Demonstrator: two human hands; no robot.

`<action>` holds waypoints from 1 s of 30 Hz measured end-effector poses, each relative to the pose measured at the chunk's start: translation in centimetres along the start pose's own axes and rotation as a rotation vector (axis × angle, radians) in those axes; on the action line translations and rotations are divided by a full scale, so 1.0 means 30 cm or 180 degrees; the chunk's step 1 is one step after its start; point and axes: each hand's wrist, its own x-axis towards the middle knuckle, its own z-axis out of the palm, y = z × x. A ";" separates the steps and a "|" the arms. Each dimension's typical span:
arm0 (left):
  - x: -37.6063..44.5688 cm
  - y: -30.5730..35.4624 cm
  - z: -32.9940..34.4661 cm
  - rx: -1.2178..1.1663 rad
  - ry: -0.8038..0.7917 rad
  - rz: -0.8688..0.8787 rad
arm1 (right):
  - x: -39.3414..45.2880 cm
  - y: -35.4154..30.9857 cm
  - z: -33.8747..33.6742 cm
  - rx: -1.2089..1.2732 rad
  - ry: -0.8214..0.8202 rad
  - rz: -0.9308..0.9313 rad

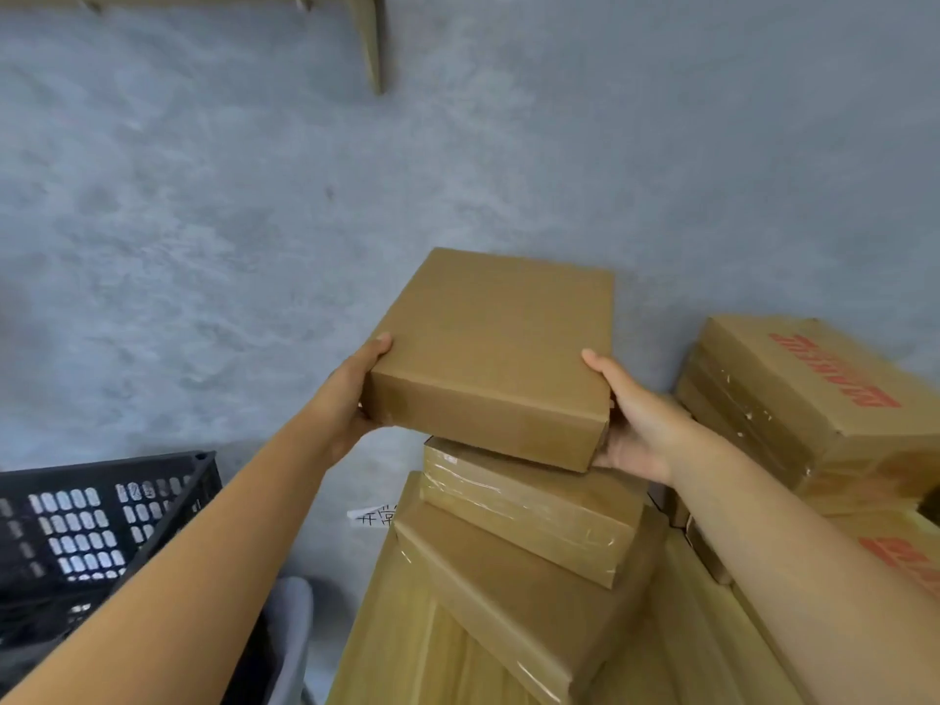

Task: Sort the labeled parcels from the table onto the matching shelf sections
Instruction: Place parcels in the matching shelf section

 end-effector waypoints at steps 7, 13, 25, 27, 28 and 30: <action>-0.032 0.081 -0.002 0.1642 0.0455 0.0497 | -0.088 -0.114 0.114 -0.0337 0.0709 -0.1128; -0.182 0.187 0.211 0.1299 -0.0537 0.0702 | -0.161 -0.098 0.209 -0.1588 0.1717 -0.1921; -0.274 0.213 0.403 0.0622 -0.0353 0.0189 | -0.233 0.058 0.268 -0.3603 0.2161 -0.2887; -0.267 0.194 0.428 0.0639 -0.0024 0.0355 | -0.237 0.088 0.269 -0.3805 0.2275 -0.2946; -0.259 0.188 0.437 0.0651 0.0180 0.0515 | -0.238 0.104 0.270 -0.3965 0.2383 -0.2956; -0.241 0.185 0.446 0.0594 0.0584 0.0743 | -0.245 0.136 0.277 -0.4348 0.2605 -0.2912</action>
